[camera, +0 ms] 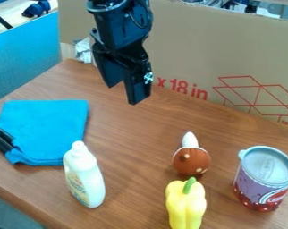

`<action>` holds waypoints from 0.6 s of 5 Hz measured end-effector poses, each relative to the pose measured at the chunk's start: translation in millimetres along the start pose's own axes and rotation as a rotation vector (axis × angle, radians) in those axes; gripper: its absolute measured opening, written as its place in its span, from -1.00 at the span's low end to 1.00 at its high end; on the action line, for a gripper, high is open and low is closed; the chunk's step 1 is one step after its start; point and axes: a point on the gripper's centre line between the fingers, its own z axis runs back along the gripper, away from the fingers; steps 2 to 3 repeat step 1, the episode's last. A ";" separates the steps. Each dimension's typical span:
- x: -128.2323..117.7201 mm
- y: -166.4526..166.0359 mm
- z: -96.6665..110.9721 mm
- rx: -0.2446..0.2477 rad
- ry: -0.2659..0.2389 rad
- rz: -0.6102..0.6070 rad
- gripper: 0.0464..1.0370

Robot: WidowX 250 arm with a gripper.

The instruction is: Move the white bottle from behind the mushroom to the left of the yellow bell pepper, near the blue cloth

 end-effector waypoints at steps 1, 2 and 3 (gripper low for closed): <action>0.4 0.1 0.3 0.001 -0.001 0.000 0.93; 0.4 0.1 0.3 0.001 -0.001 0.000 0.93; 0.4 0.1 0.3 0.001 -0.001 0.000 0.93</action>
